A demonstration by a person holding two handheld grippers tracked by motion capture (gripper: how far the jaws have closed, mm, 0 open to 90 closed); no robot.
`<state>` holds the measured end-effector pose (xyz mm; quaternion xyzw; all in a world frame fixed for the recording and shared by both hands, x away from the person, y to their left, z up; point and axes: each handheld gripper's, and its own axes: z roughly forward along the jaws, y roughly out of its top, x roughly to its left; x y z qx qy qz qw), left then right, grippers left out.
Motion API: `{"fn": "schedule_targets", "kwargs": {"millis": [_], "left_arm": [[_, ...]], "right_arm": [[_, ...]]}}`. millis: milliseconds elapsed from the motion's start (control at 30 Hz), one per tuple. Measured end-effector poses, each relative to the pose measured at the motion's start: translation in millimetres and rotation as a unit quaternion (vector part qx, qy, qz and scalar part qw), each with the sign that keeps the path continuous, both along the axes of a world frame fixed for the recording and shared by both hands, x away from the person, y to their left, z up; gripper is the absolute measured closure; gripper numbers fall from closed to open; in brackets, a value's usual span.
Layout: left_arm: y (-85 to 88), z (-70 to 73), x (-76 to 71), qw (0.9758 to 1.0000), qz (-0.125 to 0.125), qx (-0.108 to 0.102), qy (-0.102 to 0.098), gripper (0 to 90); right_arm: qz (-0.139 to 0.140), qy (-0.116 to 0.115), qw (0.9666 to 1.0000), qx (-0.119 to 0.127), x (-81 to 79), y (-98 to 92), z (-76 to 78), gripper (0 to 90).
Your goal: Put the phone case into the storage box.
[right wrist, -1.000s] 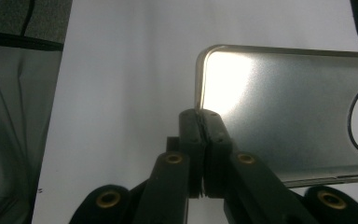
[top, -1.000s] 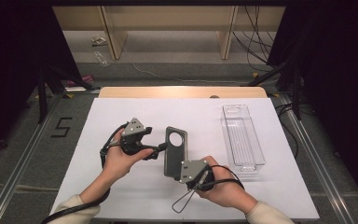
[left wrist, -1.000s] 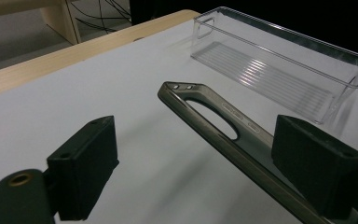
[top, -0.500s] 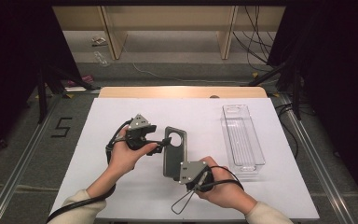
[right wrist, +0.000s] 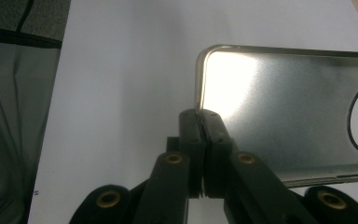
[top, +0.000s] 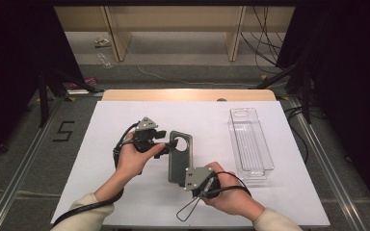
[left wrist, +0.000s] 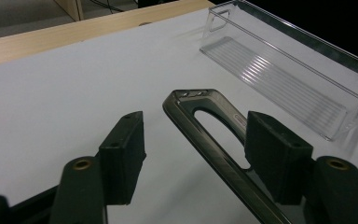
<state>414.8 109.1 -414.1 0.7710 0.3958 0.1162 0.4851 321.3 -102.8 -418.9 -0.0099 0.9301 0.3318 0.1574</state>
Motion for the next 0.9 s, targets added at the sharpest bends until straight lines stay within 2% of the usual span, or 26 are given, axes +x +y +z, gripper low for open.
{"fn": "schedule_targets", "kwargs": {"millis": [200,533,633,900], "left_arm": [[-2.7,-0.6,0.5,0.9999,-0.008,-0.006,0.006,49.2],[-2.7,-3.0,1.8,0.9996,0.005,-0.01,0.028,51.4],[-2.1,-3.2,2.2,0.9995,0.005,-0.012,0.029,52.2],[-1.8,-2.3,1.3,0.9989,0.007,-0.026,0.037,57.9]], "right_arm": [[-0.001,-0.003,1.0,0.0,-0.1,-0.2,0.2,89.3],[0.003,-0.003,1.0,-0.001,-0.6,0.2,0.7,89.3],[0.002,-0.008,1.0,-0.001,-0.1,0.3,0.6,89.3],[0.005,-0.004,1.0,-0.005,-0.6,1.3,-1.2,89.3]]}}
